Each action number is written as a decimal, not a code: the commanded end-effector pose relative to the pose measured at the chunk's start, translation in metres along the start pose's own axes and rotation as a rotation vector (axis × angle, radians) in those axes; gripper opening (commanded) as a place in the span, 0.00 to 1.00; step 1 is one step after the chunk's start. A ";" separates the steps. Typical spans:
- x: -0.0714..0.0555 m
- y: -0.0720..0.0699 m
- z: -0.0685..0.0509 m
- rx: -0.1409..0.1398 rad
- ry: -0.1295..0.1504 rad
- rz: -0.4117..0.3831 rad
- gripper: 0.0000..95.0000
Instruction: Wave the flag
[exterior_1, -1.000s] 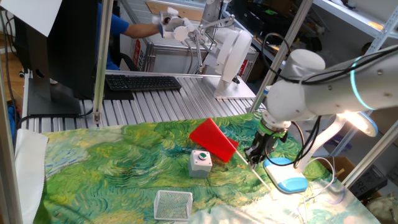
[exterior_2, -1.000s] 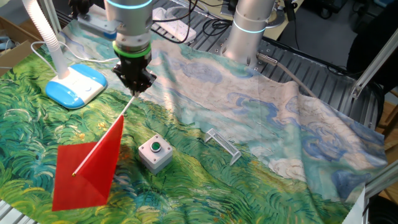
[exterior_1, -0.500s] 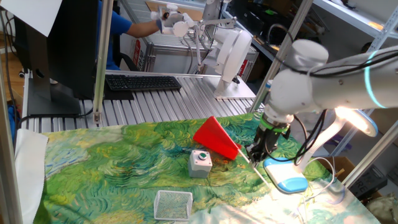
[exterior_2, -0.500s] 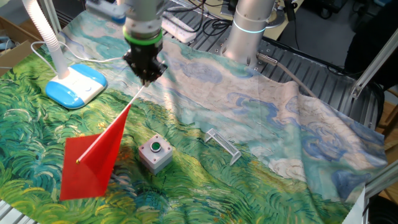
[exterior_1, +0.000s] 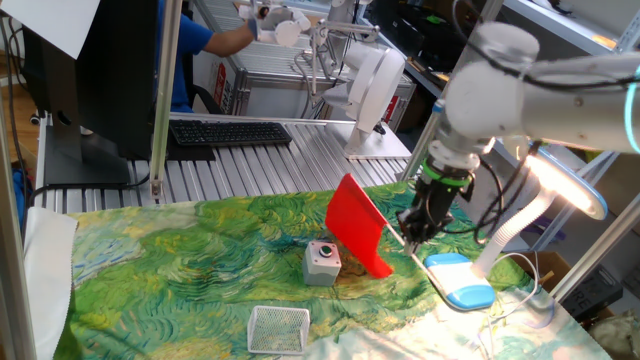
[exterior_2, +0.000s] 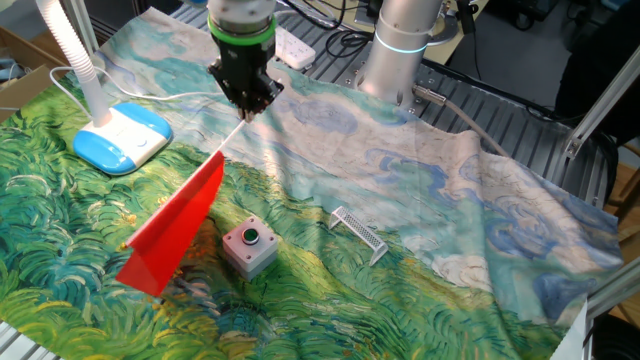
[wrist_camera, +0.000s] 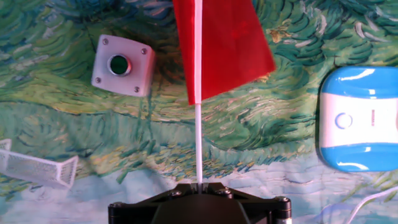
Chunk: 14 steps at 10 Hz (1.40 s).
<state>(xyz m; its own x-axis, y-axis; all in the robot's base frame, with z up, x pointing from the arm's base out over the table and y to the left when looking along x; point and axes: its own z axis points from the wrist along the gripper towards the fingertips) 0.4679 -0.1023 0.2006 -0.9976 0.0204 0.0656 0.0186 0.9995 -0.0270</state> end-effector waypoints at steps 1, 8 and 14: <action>0.004 0.006 0.000 0.005 -0.008 0.018 0.00; -0.020 0.043 0.022 -0.007 -0.005 0.112 0.00; -0.022 0.045 0.024 -0.009 -0.036 0.108 0.00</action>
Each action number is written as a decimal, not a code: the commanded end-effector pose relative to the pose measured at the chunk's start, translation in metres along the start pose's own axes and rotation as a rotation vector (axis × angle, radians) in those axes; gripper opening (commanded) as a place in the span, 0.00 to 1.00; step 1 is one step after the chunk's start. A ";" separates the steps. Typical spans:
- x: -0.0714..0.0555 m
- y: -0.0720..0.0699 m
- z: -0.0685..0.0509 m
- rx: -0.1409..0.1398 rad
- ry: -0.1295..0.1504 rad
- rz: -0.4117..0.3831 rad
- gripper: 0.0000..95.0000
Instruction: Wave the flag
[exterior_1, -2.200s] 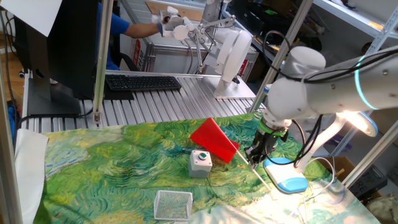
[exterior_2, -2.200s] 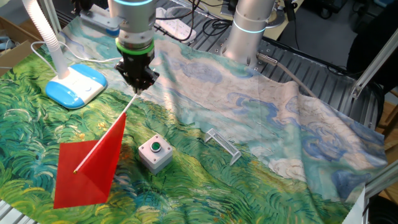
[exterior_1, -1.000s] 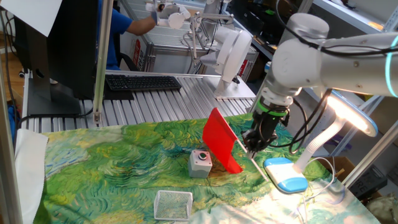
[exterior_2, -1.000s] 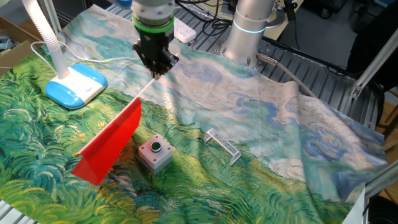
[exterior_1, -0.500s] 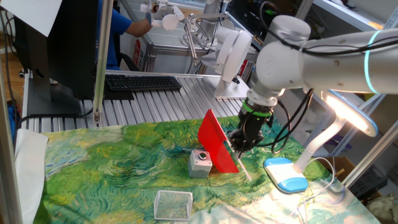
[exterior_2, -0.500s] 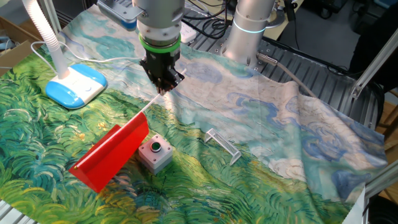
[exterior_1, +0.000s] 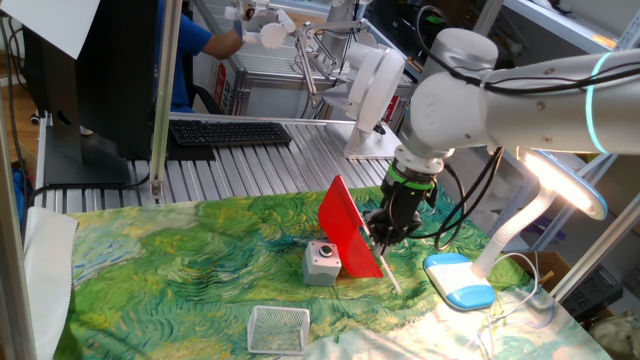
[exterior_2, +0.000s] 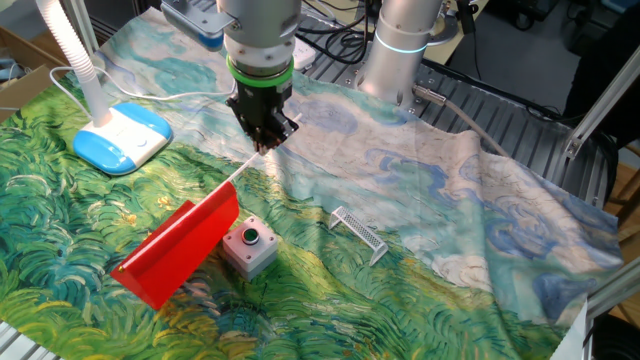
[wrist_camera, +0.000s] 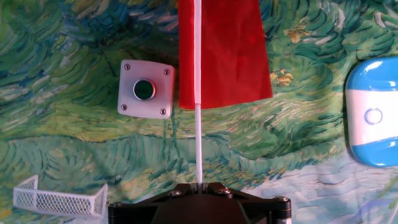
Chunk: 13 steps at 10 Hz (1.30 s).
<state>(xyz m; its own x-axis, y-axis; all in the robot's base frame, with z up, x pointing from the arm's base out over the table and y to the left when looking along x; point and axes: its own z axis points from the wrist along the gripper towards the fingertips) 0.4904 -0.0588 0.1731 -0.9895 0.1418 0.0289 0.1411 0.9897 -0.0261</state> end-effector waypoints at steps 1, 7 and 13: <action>0.001 0.000 -0.001 -0.011 -0.021 -0.035 0.00; 0.001 0.000 -0.001 -0.103 -0.071 -0.116 0.00; 0.016 0.055 -0.036 -0.112 -0.045 -0.059 0.00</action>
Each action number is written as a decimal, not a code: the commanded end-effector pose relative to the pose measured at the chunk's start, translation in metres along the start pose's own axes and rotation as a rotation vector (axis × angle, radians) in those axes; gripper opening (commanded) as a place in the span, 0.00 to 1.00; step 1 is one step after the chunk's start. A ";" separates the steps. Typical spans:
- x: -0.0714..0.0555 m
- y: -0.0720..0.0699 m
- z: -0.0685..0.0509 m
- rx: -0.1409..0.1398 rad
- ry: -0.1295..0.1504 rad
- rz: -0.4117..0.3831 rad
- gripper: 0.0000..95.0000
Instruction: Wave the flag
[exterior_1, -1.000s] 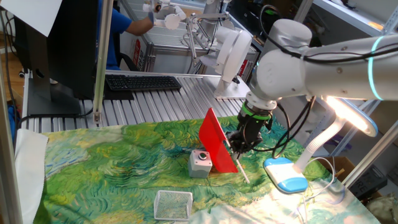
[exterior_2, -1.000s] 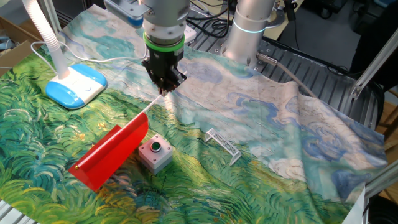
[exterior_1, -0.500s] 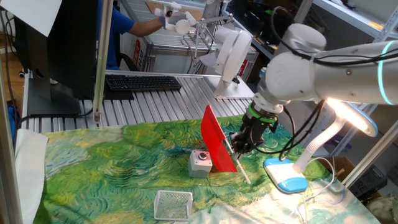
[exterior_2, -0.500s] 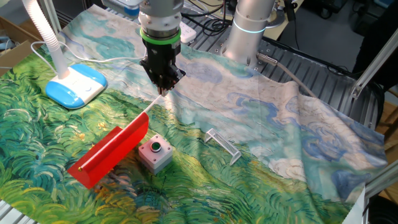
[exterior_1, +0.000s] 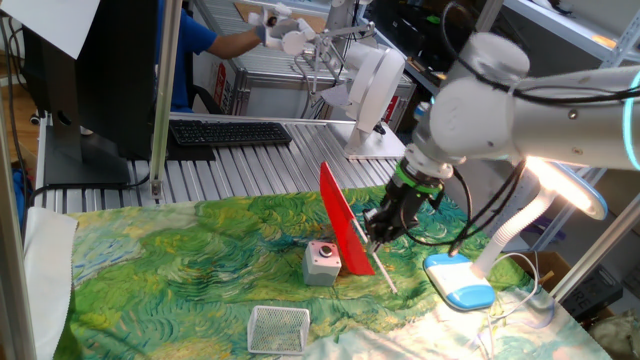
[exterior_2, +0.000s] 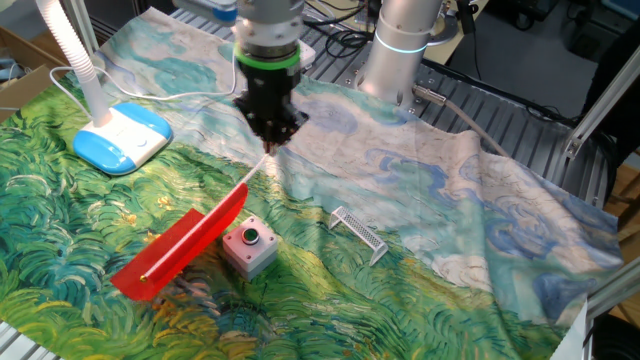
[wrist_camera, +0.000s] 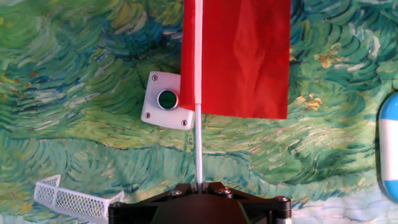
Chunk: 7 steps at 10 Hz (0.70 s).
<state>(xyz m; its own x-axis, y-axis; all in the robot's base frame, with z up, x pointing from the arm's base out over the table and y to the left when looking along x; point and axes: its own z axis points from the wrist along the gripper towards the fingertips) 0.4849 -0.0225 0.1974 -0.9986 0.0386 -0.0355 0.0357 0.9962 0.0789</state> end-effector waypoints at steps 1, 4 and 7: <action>0.006 0.039 -0.015 -0.007 0.024 0.071 0.00; 0.019 0.086 -0.021 -0.019 0.057 0.152 0.00; 0.024 0.123 -0.008 0.026 0.030 0.247 0.00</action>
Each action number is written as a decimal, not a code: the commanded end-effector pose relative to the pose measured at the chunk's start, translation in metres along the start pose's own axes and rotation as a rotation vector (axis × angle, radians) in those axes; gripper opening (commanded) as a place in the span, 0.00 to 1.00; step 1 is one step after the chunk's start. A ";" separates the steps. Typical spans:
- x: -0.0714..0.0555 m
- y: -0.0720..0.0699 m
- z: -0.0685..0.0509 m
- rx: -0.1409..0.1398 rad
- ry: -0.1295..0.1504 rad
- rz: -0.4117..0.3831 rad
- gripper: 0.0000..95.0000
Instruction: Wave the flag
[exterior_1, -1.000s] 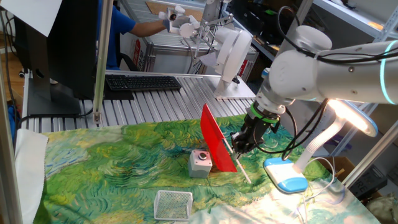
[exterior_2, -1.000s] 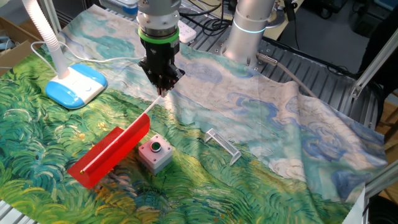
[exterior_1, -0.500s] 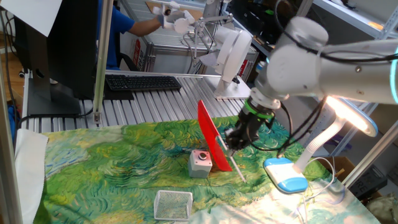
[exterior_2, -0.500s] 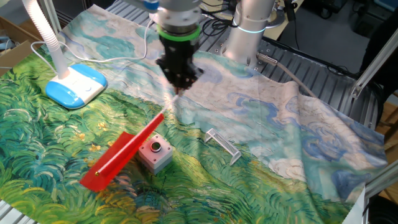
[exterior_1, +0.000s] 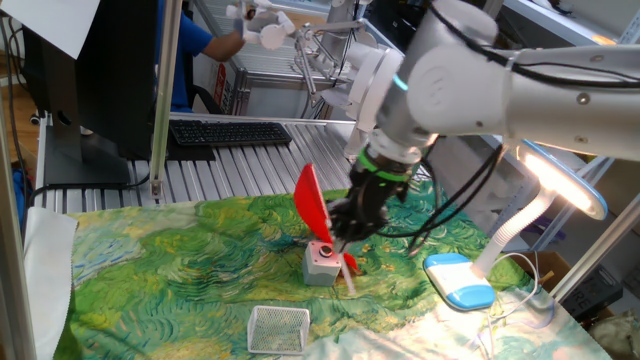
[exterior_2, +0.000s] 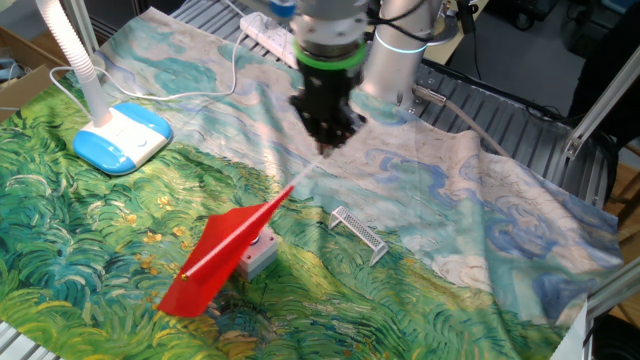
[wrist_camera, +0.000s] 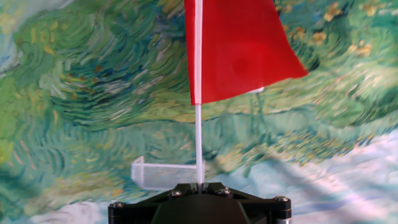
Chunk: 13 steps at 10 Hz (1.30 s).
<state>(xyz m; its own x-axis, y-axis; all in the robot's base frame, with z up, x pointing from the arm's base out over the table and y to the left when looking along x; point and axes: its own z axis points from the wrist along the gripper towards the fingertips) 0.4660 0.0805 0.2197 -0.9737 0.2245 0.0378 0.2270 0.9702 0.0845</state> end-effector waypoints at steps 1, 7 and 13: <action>0.004 0.020 0.010 0.061 -0.047 0.047 0.00; -0.042 -0.056 0.004 0.250 -0.061 -0.239 0.00; -0.093 -0.125 -0.027 0.592 -0.075 -0.471 0.00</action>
<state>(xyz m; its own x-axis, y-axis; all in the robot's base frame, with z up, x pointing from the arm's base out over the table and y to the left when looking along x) 0.5176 -0.0360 0.2238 -0.9933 -0.1157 -0.0022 -0.1099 0.9487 -0.2965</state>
